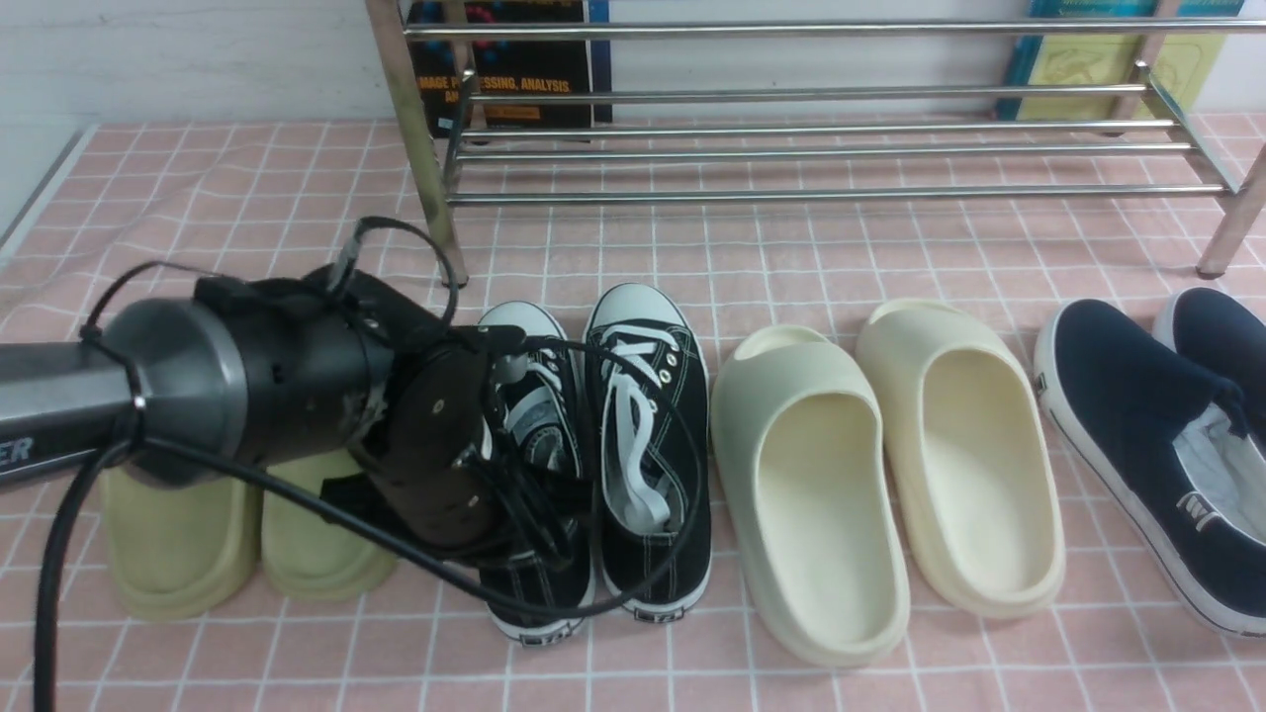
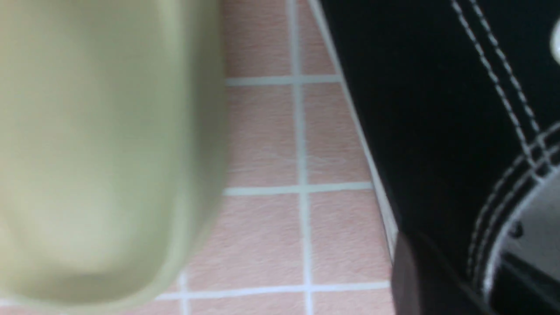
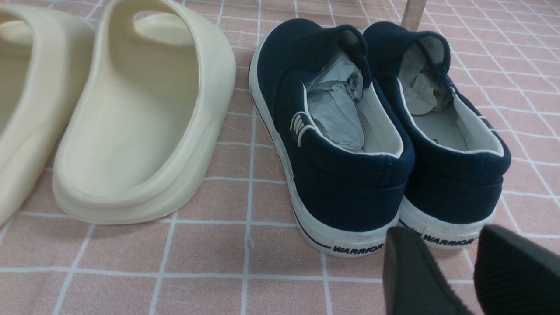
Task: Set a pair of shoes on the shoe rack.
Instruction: Use the left arm to grab the shoe closest to it, then use the left arm to put a shoe into the shoe rack
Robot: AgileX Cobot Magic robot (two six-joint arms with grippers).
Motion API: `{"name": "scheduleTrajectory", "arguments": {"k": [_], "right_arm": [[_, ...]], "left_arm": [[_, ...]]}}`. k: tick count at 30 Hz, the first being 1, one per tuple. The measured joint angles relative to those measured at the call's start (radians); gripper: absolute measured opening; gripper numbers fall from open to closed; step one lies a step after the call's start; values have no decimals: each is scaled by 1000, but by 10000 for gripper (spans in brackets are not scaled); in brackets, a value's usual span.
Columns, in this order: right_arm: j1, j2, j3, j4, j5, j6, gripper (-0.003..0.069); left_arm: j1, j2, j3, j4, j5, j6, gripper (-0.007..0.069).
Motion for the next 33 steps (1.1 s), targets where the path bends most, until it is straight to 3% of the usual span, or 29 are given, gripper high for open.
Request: {"name": "scheduleTrajectory", "arguments": {"k": [6,14,25,33], "right_arm": [[0,0,0,0,0,0,237],[0,0,0,0,0,0,237],[0,0,0,0,0,0,237],[0,0,0,0,0,0,237]], "left_arm": [[1,-114,-110,42,141,-4,18],[1,-142,-282,90,205,0,18],[4,-111,-428,259,150,-110,18],[111,15,-444,222,-6,-165,18]]}}
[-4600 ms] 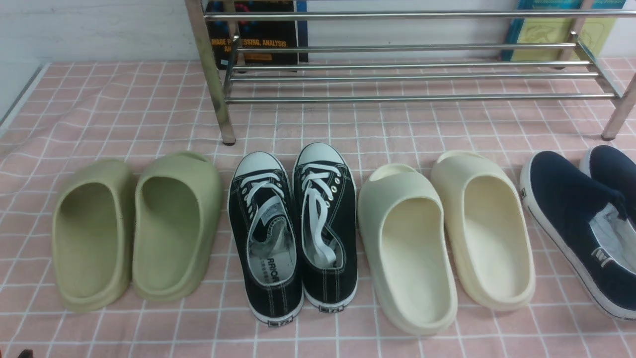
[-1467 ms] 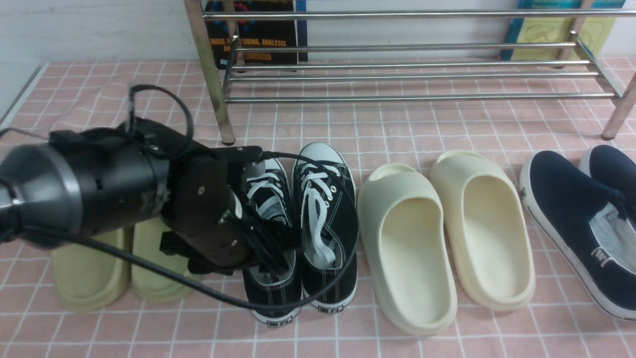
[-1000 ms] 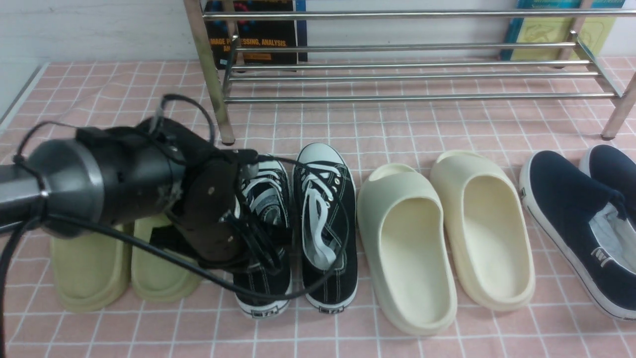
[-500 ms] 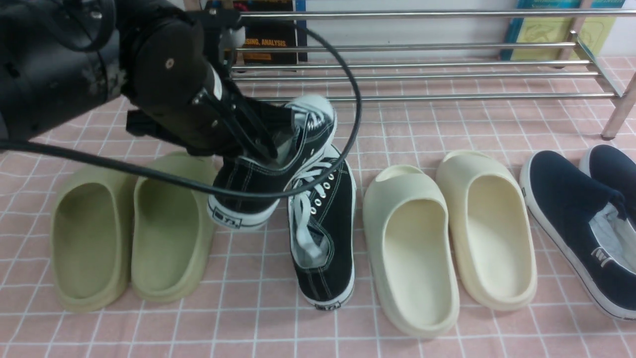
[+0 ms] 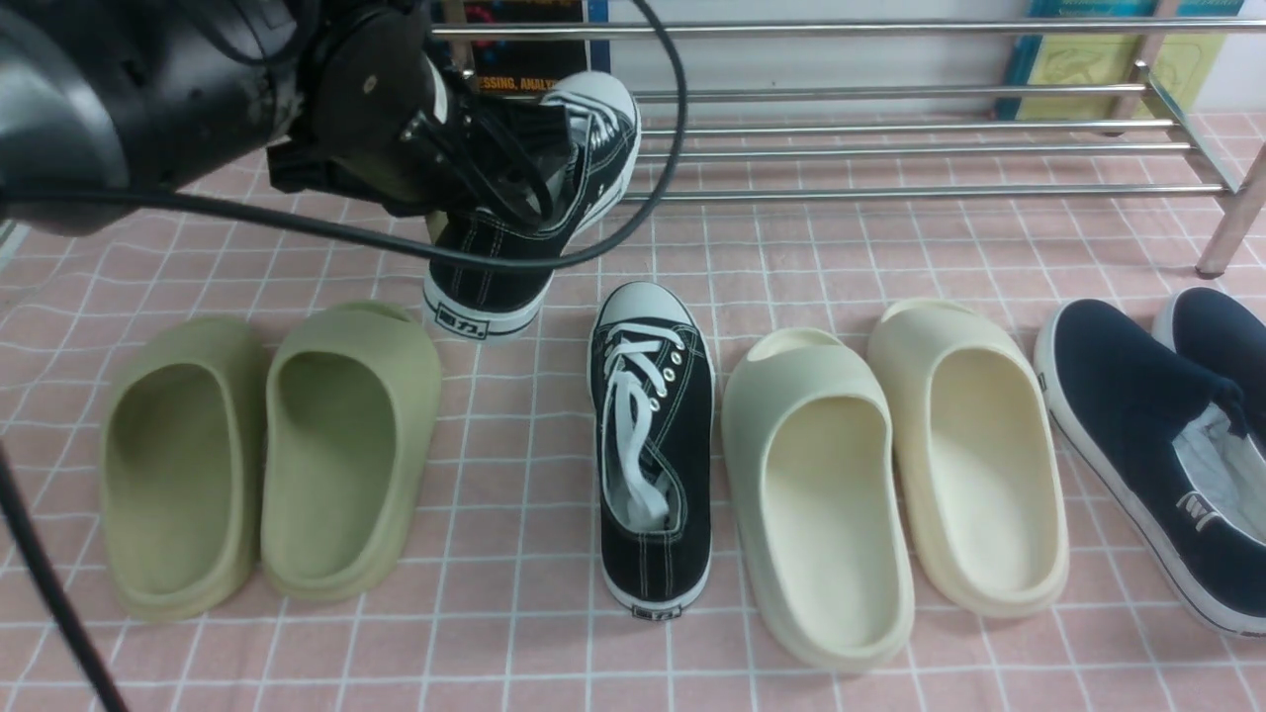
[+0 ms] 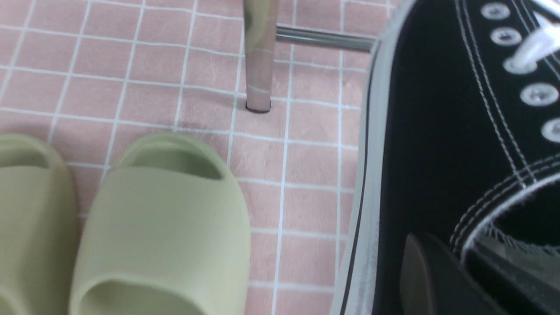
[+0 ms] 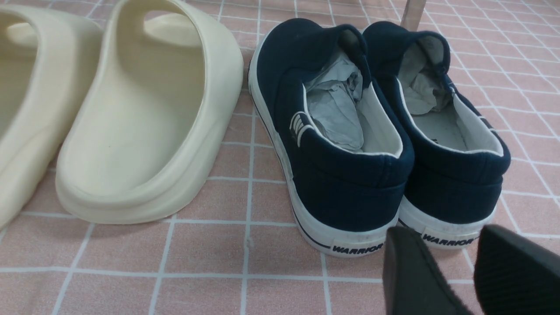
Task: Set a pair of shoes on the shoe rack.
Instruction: Use the left arm to put a shoe into the shoe rack
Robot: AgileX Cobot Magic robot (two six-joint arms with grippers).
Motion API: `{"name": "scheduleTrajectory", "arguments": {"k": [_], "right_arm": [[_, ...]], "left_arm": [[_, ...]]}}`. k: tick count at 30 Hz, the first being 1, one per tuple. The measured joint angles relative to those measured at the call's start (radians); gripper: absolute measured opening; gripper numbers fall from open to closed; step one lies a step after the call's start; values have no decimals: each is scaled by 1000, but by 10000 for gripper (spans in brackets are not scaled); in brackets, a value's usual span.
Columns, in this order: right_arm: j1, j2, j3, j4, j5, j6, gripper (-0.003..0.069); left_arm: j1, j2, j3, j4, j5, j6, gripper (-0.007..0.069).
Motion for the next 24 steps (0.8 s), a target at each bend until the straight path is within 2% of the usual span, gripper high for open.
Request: {"name": "scheduleTrajectory", "arguments": {"k": [6,13,18,24], "right_arm": [[0,0,0,1,0,0,237],[0,0,0,1,0,0,237],[0,0,0,1,0,0,237],[0,0,0,1,0,0,237]], "left_arm": [[84,91,0,-82,-182,-6,18],[108,190,-15,-92,-420,-11,20],[108,317,-133,-96,-450,-11,20],[108,428,-289,-96,-403,-11,29]]}}
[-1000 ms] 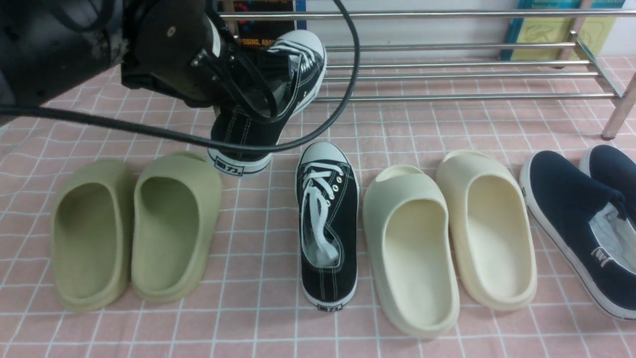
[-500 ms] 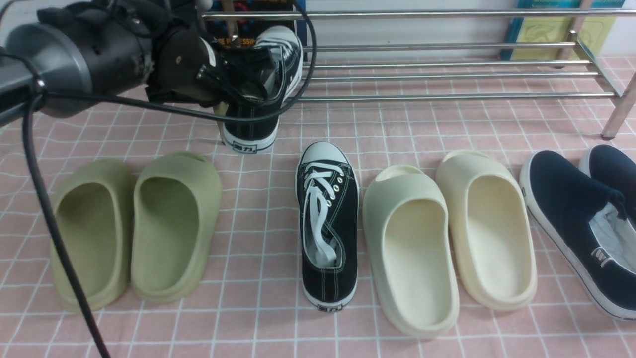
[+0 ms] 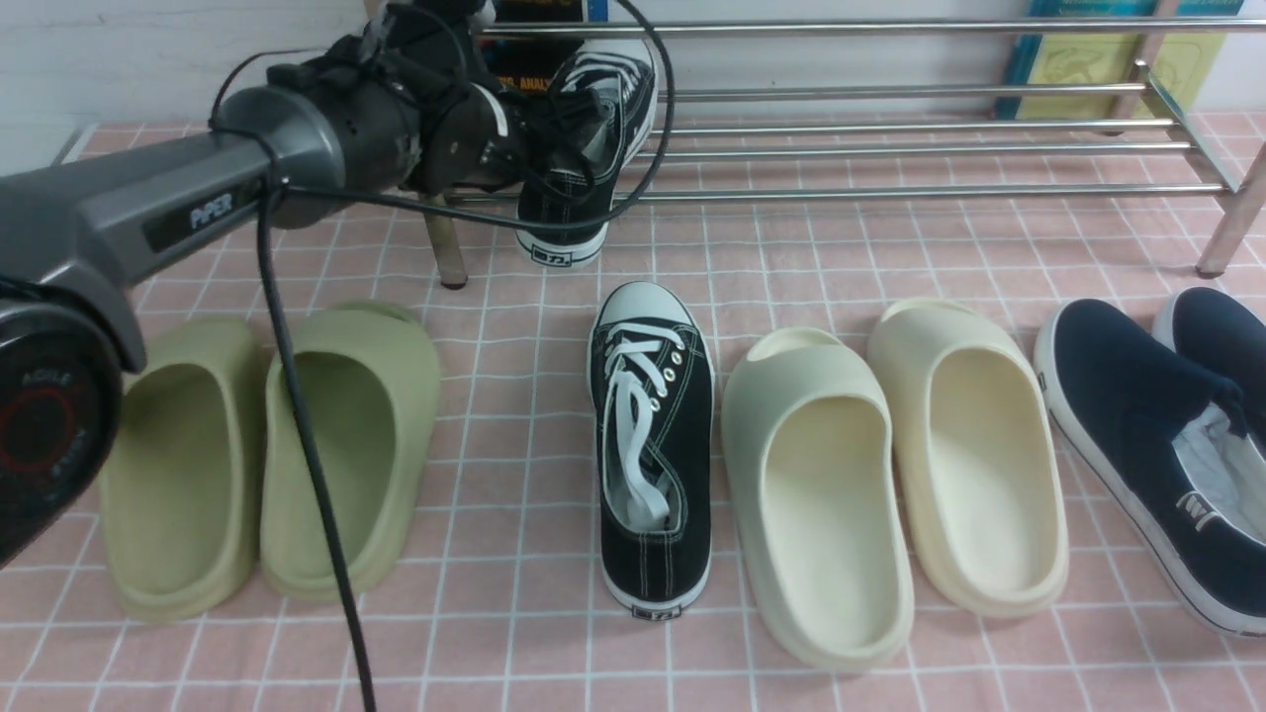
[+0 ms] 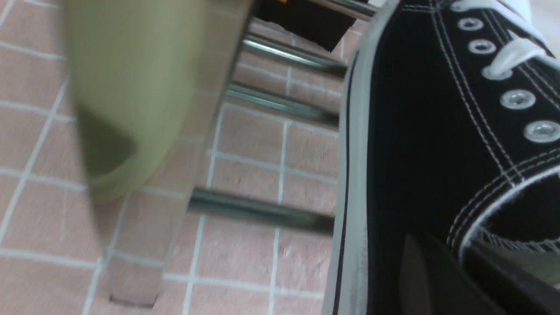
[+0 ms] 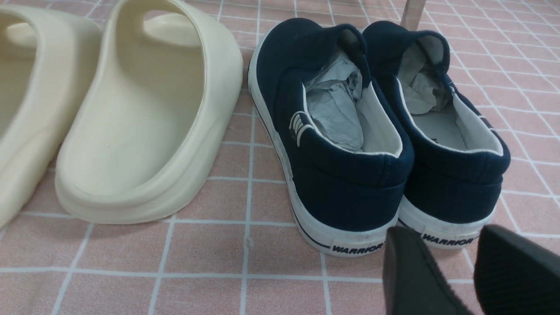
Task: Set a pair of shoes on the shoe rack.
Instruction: Use the left arm to put a shoe into the shoe rack, then use the left arm to grab the shoe closest to it
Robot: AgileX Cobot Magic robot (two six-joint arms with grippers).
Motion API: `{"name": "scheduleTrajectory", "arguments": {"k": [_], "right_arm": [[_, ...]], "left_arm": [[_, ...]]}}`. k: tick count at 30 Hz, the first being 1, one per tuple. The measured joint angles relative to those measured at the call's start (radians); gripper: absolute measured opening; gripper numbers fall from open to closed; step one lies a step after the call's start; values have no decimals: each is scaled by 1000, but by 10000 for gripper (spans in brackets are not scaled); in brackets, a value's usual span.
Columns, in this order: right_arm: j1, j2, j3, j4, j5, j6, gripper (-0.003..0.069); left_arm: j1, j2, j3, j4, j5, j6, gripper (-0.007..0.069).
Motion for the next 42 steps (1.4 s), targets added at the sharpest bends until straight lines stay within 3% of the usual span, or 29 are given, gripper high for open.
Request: {"name": "scheduleTrajectory", "arguments": {"k": [8,13,19,20,24,28,33,38,42], "right_arm": [[0,0,0,0,0,0,237],[0,0,0,-1,0,0,237],[0,0,0,0,0,0,237],[0,0,0,0,0,0,237],[0,0,0,0,0,0,237],[0,0,0,-1,0,0,237],[0,0,0,-1,0,0,237],[0,0,0,-2,0,0,237],[0,0,0,-1,0,0,237]], "left_arm": [[1,27,-61,10,5,0,61],[19,48,-63,15,-5,-8,127],[31,42,-70,15,-2,-26,313],[32,29,-71,15,34,-26,392],[32,-26,-71,15,173,7,503],[23,-155,-73,-22,529,269,569],[21,-218,-78,-259,878,568,576],[4,-218,-16,-498,944,709,576],[-64,-218,102,-523,905,741,576]]}}
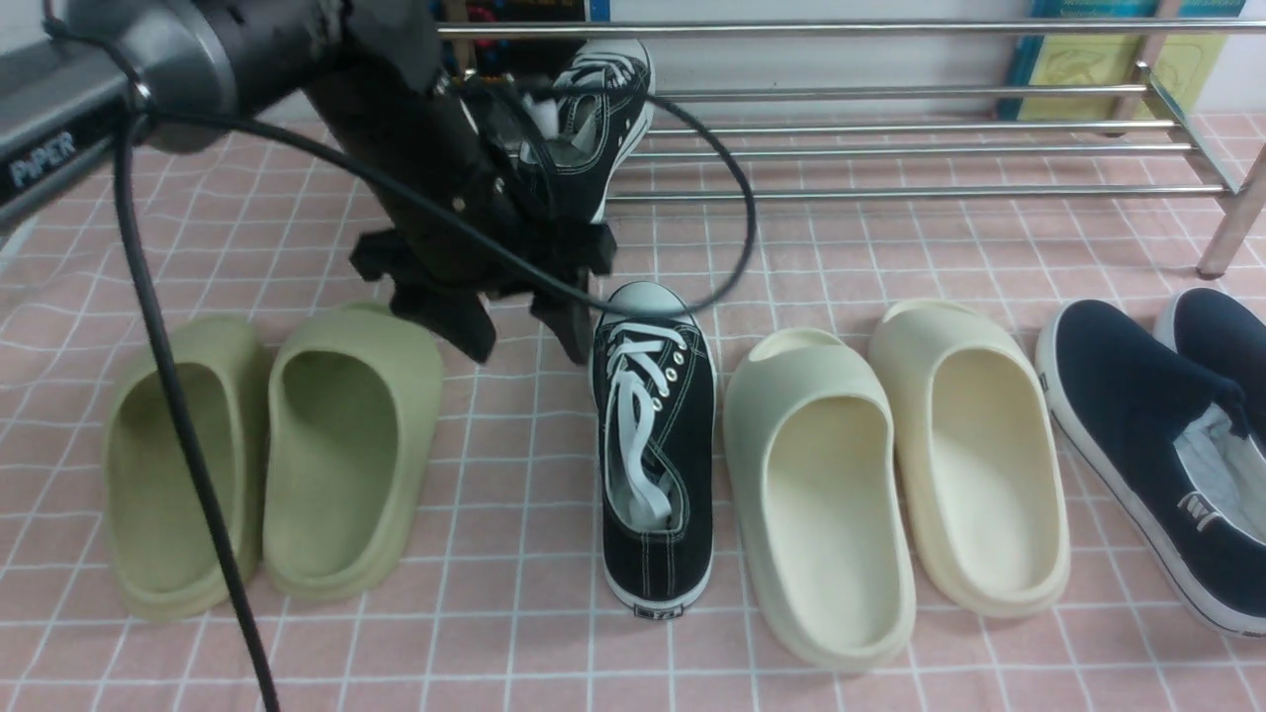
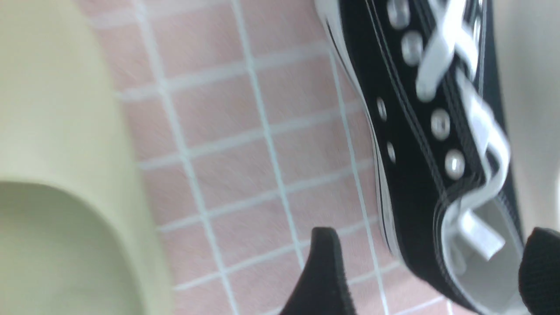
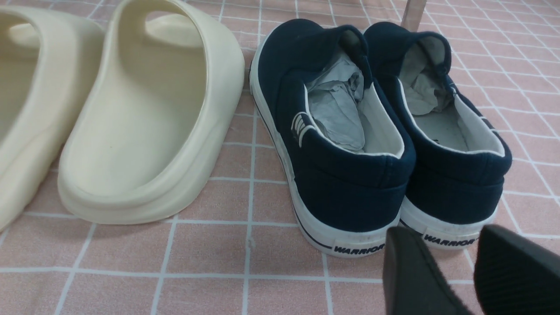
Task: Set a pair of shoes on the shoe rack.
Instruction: Use the left arm to grab the shoe closest to it, then use the left arm to put a shoe into the shoe rack
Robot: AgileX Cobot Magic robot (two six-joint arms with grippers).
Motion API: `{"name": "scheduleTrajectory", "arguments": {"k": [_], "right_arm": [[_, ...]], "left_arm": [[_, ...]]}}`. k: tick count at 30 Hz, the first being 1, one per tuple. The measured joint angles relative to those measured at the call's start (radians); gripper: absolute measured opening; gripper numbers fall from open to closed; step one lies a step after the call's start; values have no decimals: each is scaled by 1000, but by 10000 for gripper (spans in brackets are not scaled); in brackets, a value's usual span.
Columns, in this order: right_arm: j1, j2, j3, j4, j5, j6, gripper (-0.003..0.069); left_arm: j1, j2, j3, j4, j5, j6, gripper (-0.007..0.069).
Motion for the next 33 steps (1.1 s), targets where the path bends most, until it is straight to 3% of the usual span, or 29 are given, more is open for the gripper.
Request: {"name": "scheduleTrajectory", "arguments": {"k": [6,13,16,19,23,25,33], "right_arm": [[0,0,0,0,0,0,237],[0,0,0,0,0,0,237],[0,0,0,0,0,0,237],[0,0,0,0,0,0,237],[0,0,0,0,0,0,237],[0,0,0,0,0,0,237],[0,0,0,0,0,0,237]], "left_arm": [[-110,1,161,49,-153,-25,576],[-117,3,247,125,-317,-153,552],[-117,15,249,134,-332,-171,501],[-117,50,251,118,-355,-185,365],[-117,72,253,69,-377,-185,110],[-117,64,253,68,-376,-185,43],[-116,-109,257,61,-357,-196,18]]}}
